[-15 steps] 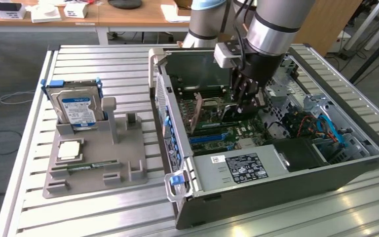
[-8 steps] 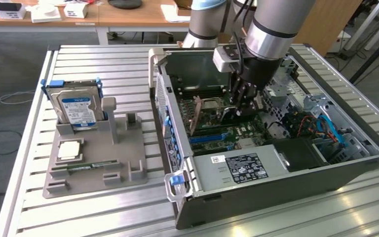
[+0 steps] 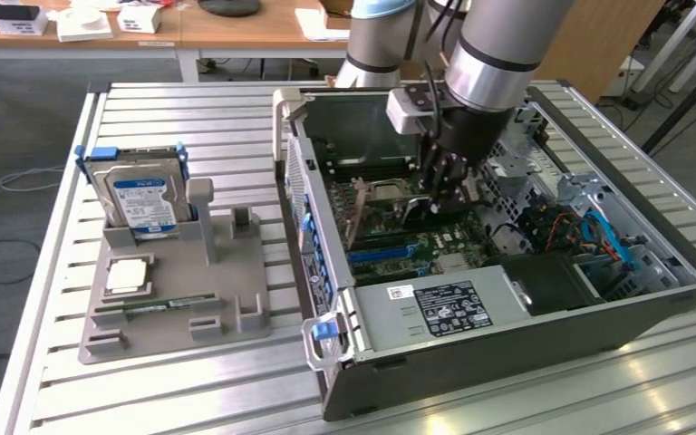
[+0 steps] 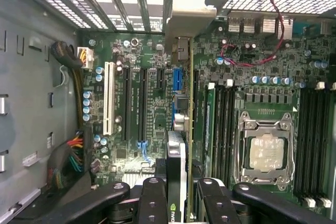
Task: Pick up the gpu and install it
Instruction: 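Insert the gpu into the slot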
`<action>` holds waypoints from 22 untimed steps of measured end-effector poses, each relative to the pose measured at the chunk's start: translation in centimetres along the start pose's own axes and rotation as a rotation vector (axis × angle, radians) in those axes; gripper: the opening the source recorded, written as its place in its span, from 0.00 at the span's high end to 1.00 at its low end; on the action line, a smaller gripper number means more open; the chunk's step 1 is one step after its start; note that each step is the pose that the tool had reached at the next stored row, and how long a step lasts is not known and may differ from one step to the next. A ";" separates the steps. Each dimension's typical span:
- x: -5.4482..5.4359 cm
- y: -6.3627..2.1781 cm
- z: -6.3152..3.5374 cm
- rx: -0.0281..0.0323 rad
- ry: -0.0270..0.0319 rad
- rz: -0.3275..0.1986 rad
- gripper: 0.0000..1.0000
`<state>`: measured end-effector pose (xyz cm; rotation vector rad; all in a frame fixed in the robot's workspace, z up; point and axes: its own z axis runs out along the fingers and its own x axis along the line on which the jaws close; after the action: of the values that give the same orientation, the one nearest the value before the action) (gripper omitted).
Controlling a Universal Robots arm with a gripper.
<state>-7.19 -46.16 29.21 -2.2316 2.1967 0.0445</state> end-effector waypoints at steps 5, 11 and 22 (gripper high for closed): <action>-0.3 0.68 0.23 0.0012 -0.0001 0.000 0.73; -0.4 1.18 0.65 0.0014 -0.0001 -0.001 0.73; -0.4 1.71 2.15 0.0014 0.0000 -0.001 0.73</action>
<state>-8.93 -45.73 27.09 -2.2320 2.1949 0.0429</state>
